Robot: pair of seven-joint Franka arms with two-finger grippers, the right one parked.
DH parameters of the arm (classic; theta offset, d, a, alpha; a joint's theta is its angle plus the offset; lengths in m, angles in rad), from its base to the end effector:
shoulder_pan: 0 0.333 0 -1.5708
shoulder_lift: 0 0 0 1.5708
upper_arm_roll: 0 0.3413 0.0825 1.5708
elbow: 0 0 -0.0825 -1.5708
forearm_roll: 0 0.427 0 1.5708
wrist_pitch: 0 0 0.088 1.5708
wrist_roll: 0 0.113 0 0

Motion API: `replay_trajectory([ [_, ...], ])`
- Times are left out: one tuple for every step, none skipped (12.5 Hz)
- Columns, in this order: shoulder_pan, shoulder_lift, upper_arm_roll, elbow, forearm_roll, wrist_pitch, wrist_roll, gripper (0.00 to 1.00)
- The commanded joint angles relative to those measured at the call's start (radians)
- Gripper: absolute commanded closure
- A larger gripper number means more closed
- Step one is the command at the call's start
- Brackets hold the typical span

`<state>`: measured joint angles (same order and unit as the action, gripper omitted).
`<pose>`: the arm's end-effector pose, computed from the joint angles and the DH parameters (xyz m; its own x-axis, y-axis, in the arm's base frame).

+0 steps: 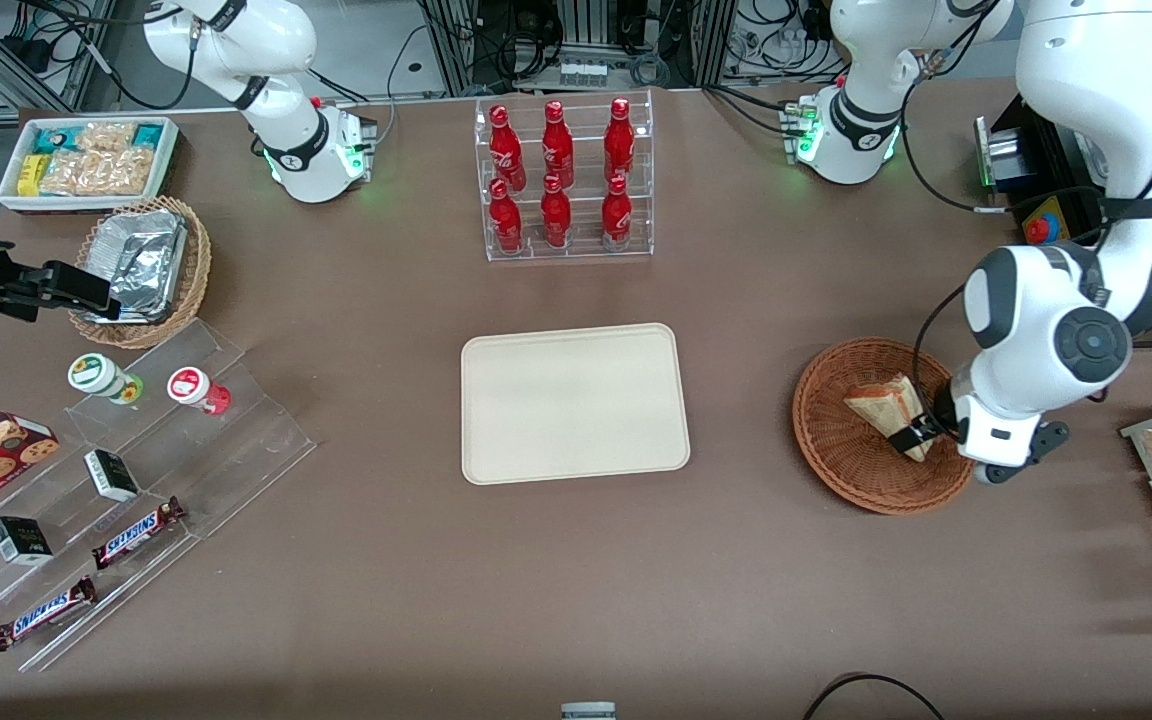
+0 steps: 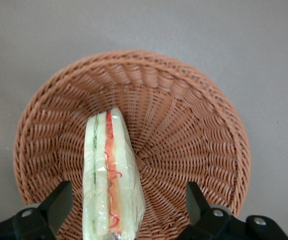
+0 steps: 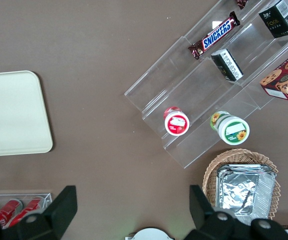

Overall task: Place sandwich from basket to tray
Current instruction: 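Lower the open left gripper around the wrapped sandwich in the basket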

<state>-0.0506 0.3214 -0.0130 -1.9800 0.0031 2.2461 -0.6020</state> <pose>0.6395 -0.0404 0.2896 0.8580 0.5116 -0.0465 0.5107 -0.8592 -0.0298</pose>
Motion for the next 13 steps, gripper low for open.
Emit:
replay_trajectory([
  [-0.006,-0.051,0.001,-0.071,-0.006,0.018,-0.036,0.0],
  [-0.006,-0.059,0.001,-0.085,-0.006,0.018,-0.048,0.0],
  [-0.006,-0.067,0.001,-0.1,-0.006,0.017,-0.051,0.0],
  [-0.006,-0.079,0.001,-0.121,-0.006,0.018,-0.052,0.0],
  [-0.005,-0.091,0.001,-0.138,-0.006,0.02,-0.055,0.0],
  [-0.005,-0.091,0.001,-0.141,-0.008,0.021,-0.068,0.0],
  [-0.005,-0.09,0.001,-0.143,-0.008,0.021,-0.084,0.0],
  [-0.005,-0.088,0.001,-0.145,-0.008,0.021,-0.091,0.0],
  [-0.005,-0.09,0.001,-0.157,-0.008,0.023,-0.097,0.0],
  [-0.005,-0.091,0.001,-0.164,-0.009,0.036,-0.104,0.0],
  [-0.005,-0.09,0.001,-0.169,-0.009,0.049,-0.113,0.0],
  [-0.005,-0.087,0.001,-0.181,-0.009,0.067,-0.125,0.0],
  [-0.005,-0.087,0.001,-0.195,-0.009,0.091,-0.125,0.0],
])
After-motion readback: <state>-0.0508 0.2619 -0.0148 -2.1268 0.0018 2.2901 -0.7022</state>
